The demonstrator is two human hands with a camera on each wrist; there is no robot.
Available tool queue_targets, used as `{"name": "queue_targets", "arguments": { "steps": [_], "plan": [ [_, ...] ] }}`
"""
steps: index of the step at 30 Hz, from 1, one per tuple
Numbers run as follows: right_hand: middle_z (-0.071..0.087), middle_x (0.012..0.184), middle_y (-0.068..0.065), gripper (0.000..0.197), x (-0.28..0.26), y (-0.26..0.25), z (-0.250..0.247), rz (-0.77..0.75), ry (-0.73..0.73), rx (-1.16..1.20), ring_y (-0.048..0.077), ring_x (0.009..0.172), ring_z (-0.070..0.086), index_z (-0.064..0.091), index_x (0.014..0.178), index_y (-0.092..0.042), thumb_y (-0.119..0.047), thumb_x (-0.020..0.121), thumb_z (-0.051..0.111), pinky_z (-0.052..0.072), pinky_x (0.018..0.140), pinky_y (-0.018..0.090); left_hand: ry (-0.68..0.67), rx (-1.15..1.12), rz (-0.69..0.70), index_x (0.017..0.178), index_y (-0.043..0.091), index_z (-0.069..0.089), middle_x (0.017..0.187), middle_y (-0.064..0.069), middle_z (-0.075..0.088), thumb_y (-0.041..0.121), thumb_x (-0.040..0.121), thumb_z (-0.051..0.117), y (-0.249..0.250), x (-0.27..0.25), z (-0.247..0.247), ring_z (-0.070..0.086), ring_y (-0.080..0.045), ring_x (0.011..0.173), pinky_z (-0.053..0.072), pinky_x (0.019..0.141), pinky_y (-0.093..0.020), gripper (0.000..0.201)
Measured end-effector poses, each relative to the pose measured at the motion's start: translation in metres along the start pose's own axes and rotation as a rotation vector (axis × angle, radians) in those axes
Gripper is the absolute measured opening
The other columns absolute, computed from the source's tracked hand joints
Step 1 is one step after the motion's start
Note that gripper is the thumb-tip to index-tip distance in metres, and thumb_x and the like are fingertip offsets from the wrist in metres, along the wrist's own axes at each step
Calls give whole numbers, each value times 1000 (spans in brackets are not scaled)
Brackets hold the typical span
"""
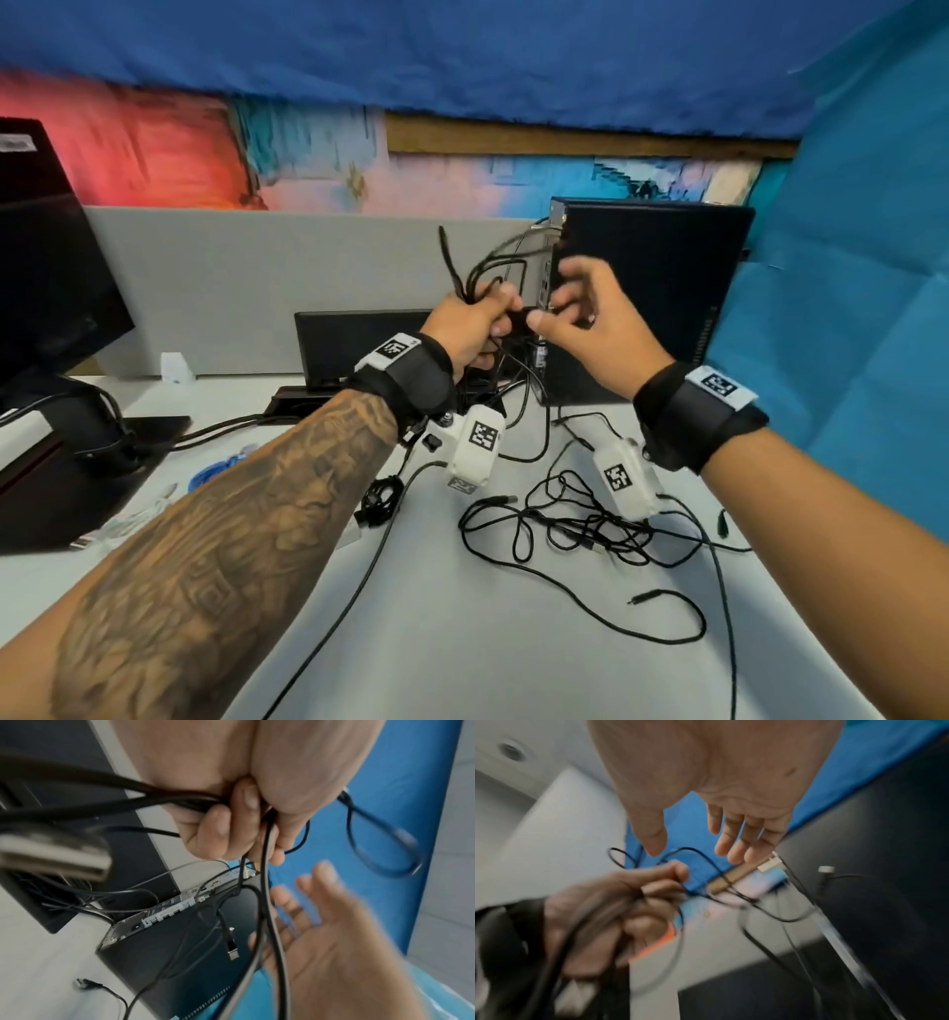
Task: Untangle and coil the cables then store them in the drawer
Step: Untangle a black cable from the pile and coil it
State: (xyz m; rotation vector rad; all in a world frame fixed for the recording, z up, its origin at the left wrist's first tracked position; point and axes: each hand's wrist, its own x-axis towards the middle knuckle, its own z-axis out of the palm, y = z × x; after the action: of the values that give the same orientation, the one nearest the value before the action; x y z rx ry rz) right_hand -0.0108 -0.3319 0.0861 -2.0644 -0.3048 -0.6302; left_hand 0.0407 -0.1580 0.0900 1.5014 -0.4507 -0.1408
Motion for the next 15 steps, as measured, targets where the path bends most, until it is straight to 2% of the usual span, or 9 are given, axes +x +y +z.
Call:
{"name": "queue_targets", "arguments": {
  "steps": [2, 4, 6, 8, 10, 11, 12, 14, 15],
  "plan": [
    [60, 113, 7, 52, -7, 24, 6, 132, -72, 14, 13, 92, 58, 49, 132, -22, -35, 89, 76, 53, 77, 17, 12, -62, -12, 85, 17, 58, 54, 6, 34, 32, 105, 45, 4, -1, -6, 23, -6, 42, 19, 40, -18, 28],
    [66, 114, 6, 37, -13, 44, 12, 210, -196, -45, 14, 99, 63, 57, 126, -21, -33, 94, 71, 52, 79, 13, 8, -102, -8, 85, 17, 56, 54, 6, 31, 33, 105, 44, 8, -2, -9, 22, -5, 40, 18, 39, -17, 28],
    [70, 116, 3, 28, -17, 61, 16, 257, -303, -87, 14, 106, 67, 63, 124, -20, -26, 97, 68, 53, 88, 18, 15, -141, 0, 84, 17, 56, 55, 5, 29, 33, 105, 44, 11, -2, -11, 20, -5, 40, 16, 40, -17, 28],
    [73, 113, 1, 28, -19, 73, 18, 312, -397, -115, 16, 107, 69, 65, 123, -21, -28, 96, 68, 55, 93, 26, 32, -197, 4, 85, 17, 55, 55, 5, 28, 32, 105, 44, 14, 0, -15, 19, -5, 40, 16, 40, -16, 28],
    [78, 99, 5, 19, -24, 74, 20, 391, -540, -88, 21, 96, 74, 67, 113, -19, -30, 99, 64, 55, 95, 33, 46, -244, 9, 86, 17, 55, 53, 7, 29, 32, 106, 43, 16, 0, -20, 19, -4, 40, 17, 39, -16, 27],
    [78, 90, 9, 21, -27, 71, 22, 458, -611, -28, 26, 86, 74, 67, 109, -15, -32, 102, 58, 57, 92, 35, 55, -253, 15, 87, 17, 55, 52, 7, 30, 32, 106, 44, 16, 1, -22, 19, -4, 40, 17, 39, -16, 27],
    [74, 79, 10, 30, -31, 65, 23, 536, -651, 45, 27, 73, 71, 67, 106, -11, -37, 105, 52, 58, 84, 37, 64, -251, 20, 87, 17, 55, 51, 7, 30, 32, 105, 44, 16, 1, -24, 20, -5, 40, 17, 38, -16, 27],
    [53, 61, 0, 43, -34, 53, 19, 587, -623, 115, 17, 51, 49, 69, 101, -8, -45, 105, 47, 53, 61, 32, 84, -204, 20, 86, 17, 56, 51, 7, 31, 33, 105, 45, 15, 2, -29, 20, -5, 40, 17, 38, -16, 27],
    [43, 60, -5, 41, -31, 50, 15, 543, -562, 90, 13, 50, 39, 70, 97, -11, -45, 105, 48, 45, 55, 27, 90, -160, 14, 85, 17, 56, 52, 7, 31, 33, 105, 45, 12, 1, -32, 21, -6, 41, 18, 39, -17, 27]
  ]
}}
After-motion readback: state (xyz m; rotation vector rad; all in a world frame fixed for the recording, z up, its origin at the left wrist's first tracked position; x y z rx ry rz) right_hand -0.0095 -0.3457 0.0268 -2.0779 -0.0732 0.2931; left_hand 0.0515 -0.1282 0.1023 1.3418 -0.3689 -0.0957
